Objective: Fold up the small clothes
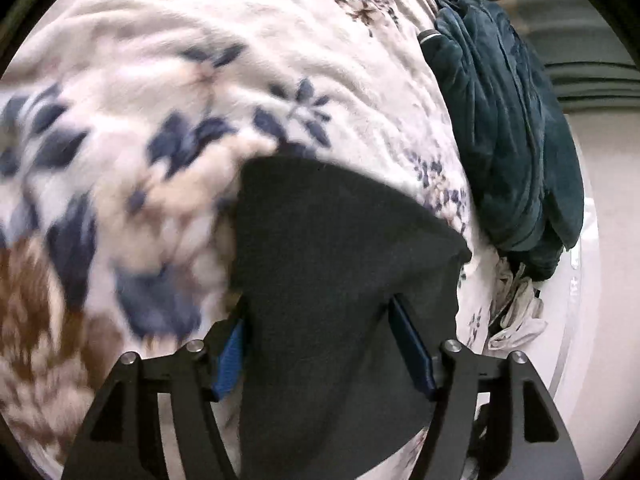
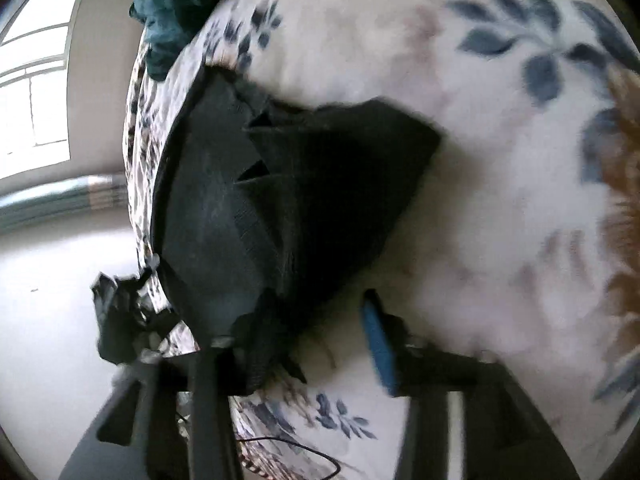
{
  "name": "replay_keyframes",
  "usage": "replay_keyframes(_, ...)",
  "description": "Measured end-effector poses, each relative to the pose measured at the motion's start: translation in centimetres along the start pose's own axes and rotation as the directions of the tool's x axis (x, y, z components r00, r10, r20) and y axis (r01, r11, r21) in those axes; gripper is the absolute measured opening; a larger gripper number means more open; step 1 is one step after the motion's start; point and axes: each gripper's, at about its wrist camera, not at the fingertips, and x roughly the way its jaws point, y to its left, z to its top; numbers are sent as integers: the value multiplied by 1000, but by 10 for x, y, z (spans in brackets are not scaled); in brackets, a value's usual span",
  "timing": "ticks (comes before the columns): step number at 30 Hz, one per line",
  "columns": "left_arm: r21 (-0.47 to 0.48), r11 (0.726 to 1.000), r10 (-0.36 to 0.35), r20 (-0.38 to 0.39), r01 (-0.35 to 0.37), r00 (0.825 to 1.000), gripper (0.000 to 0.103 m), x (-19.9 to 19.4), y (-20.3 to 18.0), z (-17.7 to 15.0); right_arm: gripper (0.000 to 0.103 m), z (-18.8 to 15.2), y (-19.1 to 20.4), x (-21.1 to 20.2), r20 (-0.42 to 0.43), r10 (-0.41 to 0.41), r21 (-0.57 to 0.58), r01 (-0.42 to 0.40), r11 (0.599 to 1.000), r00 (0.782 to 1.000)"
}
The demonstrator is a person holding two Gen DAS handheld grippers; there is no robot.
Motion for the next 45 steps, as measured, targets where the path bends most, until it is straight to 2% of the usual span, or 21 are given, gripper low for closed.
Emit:
replay_keyframes(2, 14, 1000, 11, 14, -11, 1000, 67, -2, 1, -25, 59, 13, 6, -19, 43, -8, -54, 10, 998, 999)
replay_keyframes(6, 29, 999, 41, 33, -42, 999, 67, 7, 0, -65, 73, 56, 30, -29, 74, -27, -233, 44, 972, 997)
replay_keyframes(8, 24, 998, 56, 63, -58, 996, 68, 12, 0, -69, 77, 85, 33, -21, 38, -32, -300, 42, 953, 999)
replay_keyframes(11, 7, 998, 69, 107, -70, 992, 66, 17, 3, -70, 77, 116, 43, 31, -147, -58, -329, 7, 944, 987)
replay_keyframes(12, 12, 998, 62, 129, -64, 990, 63, 18, 1, -70, 79, 123, 48, 52, -189, -90, -367, 14, 930, 978)
replay_keyframes(14, 30, 998, 43, 139, -47, 989, 42, 18, -3, -68, 81, 125, 60, 70, -226, -100, -436, -9, 900, 969)
replay_keyframes(15, 42, 998, 33, 136, -39, 990, 38, 16, -5, -65, 81, 124, 65, 71, -234, -93, -449, -23, 893, 968)
replay_keyframes(16, 58, 998, 27, 131, -35, 991, 34, 13, -6, -64, 76, 120, 70, 71, -262, -62, -453, -66, 889, 963)
replay_keyframes(17, 86, 995, 35, 126, -46, 991, 33, 12, -10, -60, 44, 117, 73, 72, -284, -54, -453, -84, 888, 957)
replay_keyframes(18, 112, 992, 48, 119, -61, 992, 33, 11, -14, -56, 23, 110, 74, 75, -310, -57, -451, -95, 887, 949)
replay_keyframes(24, 139, 987, 61, 108, -75, 992, 33, -4, -13, -18, 21, 68, 61, 54, -288, 92, -288, -178, 941, 953)
replay_keyframes(26, 131, 989, 62, 70, -71, 996, 41, 5, -7, -16, 22, 58, 57, 51, -303, 77, -273, -163, 948, 950)
replay_keyframes(27, 121, 992, 41, 53, -47, 998, 44, 8, -2, -16, 26, 58, 55, 49, -274, 37, -290, -120, 950, 961)
replay_keyframes(28, 116, 993, 24, 44, -29, 999, 54, 10, 0, -18, 31, 59, 51, 45, -230, -3, -313, -72, 947, 973)
replay_keyframes(29, 106, 994, -3, 25, 0, 1000, 61, 14, 3, -20, 48, 63, 49, 44, -190, -37, -334, -29, 942, 981)
replay_keyframes(30, 97, 995, -32, 4, 32, 999, 61, 18, 6, -21, 54, 69, 45, 47, -193, -22, -326, -43, 944, 981)
replay_keyframes(34, 89, 992, -90, -34, 92, 995, 64, 35, 10, -26, 55, 85, 37, 72, -295, 125, -264, -206, 942, 947)
replay_keyframes(37, 128, 989, -77, 36, 72, 996, 56, 33, -2, -26, 55, 87, 44, 89, -332, 201, -247, -290, 924, 922)
replay_keyframes(38, 167, 985, -55, 63, 44, 996, 39, 29, -12, -28, 44, 86, 48, 91, -333, 207, -253, -299, 920, 920)
replay_keyframes(39, 195, 980, -47, 83, 30, 995, 31, 26, -19, -30, 23, 83, 53, 94, -340, 183, -268, -282, 921, 922)
replay_keyframes(45, 228, 972, -73, 94, 50, 993, 25, 3, -39, -25, 17, 63, 77, 68, -281, 132, -318, -222, 922, 950)
